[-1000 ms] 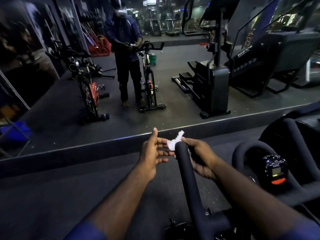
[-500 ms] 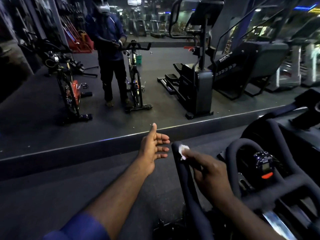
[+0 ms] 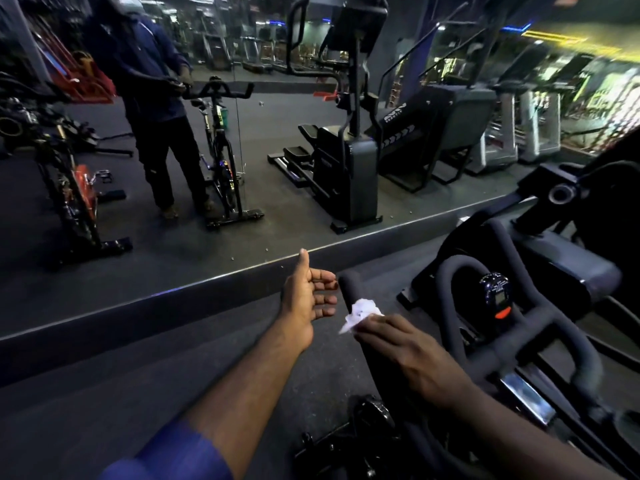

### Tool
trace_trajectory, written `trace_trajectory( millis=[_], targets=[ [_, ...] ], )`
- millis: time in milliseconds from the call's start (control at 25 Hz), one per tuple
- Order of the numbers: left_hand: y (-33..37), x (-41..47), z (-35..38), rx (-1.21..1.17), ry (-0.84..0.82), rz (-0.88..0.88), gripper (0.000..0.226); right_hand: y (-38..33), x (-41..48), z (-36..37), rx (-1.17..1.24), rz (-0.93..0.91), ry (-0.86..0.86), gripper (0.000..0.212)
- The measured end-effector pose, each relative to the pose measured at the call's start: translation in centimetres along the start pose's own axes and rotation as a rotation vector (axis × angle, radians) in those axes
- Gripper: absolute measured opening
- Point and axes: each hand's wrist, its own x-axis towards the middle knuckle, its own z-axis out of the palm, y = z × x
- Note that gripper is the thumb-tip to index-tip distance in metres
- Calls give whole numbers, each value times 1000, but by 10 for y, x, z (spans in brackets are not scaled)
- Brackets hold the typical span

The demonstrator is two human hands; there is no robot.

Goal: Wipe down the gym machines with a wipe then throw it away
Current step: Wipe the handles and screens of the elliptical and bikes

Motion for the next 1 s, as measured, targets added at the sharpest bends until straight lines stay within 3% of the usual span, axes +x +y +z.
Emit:
trace_trajectory(
  millis=[160, 240, 400, 520, 680, 800, 880, 1000],
  targets=[
    [1, 1, 9, 22, -2, -3, 71, 2, 43, -4, -23, 124, 84, 38],
    [2, 2, 13, 6, 9, 11, 70, -2, 62, 7, -13, 207, 115, 43],
    [-3, 6, 16, 6, 33, 38, 71, -16, 10, 19, 16, 84, -11, 38],
    [-5, 9, 23, 7, 44, 39, 69, -6, -14, -1, 142, 81, 10, 47],
    [-6, 12, 38, 38, 88, 65, 65, 14, 30, 0, 259, 354, 286, 43],
    [-6, 18, 42, 82, 128, 115, 53, 8, 33, 23, 444, 418, 320, 54],
    [-8, 24, 43, 146, 138, 140, 37, 2, 1, 35, 569, 530, 396, 51],
    [-7, 30, 48, 296, 56, 82, 17, 3, -34, 34, 689, 730, 386, 50]
  ],
)
